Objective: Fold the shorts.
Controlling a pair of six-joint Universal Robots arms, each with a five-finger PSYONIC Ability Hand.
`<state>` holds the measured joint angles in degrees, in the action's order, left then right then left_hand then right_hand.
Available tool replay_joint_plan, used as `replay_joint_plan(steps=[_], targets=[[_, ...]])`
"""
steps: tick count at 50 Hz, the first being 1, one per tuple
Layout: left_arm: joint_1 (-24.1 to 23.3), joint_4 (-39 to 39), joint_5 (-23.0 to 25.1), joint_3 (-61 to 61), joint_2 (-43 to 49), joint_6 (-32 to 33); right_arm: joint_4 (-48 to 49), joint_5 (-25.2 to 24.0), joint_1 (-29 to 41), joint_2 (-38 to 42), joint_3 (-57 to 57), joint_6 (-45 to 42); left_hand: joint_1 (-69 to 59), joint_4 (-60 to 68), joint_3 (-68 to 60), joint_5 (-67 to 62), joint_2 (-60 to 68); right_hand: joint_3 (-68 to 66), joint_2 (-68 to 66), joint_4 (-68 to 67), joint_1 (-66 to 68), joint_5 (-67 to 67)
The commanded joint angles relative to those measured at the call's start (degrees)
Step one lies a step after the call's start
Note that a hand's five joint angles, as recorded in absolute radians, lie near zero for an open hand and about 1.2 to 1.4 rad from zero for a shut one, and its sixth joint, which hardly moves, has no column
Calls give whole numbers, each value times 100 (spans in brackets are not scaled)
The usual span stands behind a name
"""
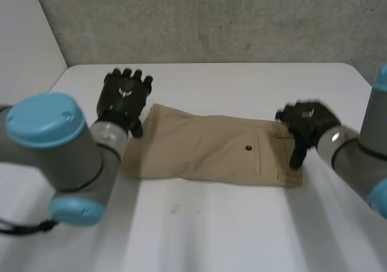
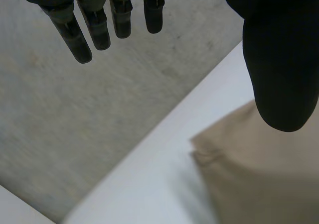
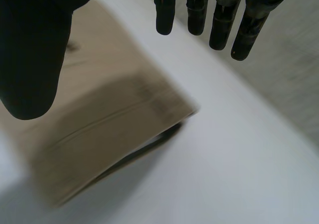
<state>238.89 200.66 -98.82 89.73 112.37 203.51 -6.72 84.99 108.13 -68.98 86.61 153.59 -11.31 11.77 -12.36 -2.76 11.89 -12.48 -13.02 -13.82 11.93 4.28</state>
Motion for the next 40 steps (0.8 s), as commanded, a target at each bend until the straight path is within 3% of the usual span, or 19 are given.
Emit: replay_joint_plan(steps=[1, 8, 12, 13, 19, 23, 32, 35, 40], targets=[[-1, -97, 152, 887, -382, -1392, 775, -431, -152, 52, 1041, 400, 131, -177, 236, 276, -189, -298, -243, -163, 353, 118], [175, -80, 152, 897, -312, -1393, 1647, -405, -240, 482, 1253, 400, 131, -177, 236, 276, -189, -902, -847, -767, 957, 722], [245, -71, 152, 906, -286, -1393, 1937, -404, -257, 693, 1209, 339, 131, -177, 236, 276, -189, -4292, -4237, -4158, 4347, 4112], [254, -71, 152, 914, -286, -1393, 2051, -396, -292, 711, 1192, 330, 131, -177, 236, 276, -189, -6727, -6673, -6593, 6783, 6548], [245, -80, 144, 950, -286, -1393, 2105, -422, -591, 606, 1148, 120, 131, -177, 236, 276, -189, -6752, -6698, -6618, 6807, 6572], [228, -106, 143, 958, -303, -1393, 2035, -405, -828, 448, 1200, -468, 131, -177, 236, 276, -189, -6752, -6698, -6618, 6807, 6572], [219, -115, 152, 1055, -488, -1393, 1411, -387, -1189, -238, 929, -3015, 131, -177, 236, 276, -189, -6752, -6698, -6618, 6807, 6572], [210, -115, 152, 1081, -506, -1393, 1419, -387, -1102, -247, 753, -3536, 131, -177, 236, 276, -189, -6752, -6698, -6618, 6807, 6572], [201, -115, 143, 1099, -523, -1393, 1630, -632, 223, -133, 182, -4310, 131, -177, 236, 276, -189, -6752, -6698, -6618, 6807, 6572]])
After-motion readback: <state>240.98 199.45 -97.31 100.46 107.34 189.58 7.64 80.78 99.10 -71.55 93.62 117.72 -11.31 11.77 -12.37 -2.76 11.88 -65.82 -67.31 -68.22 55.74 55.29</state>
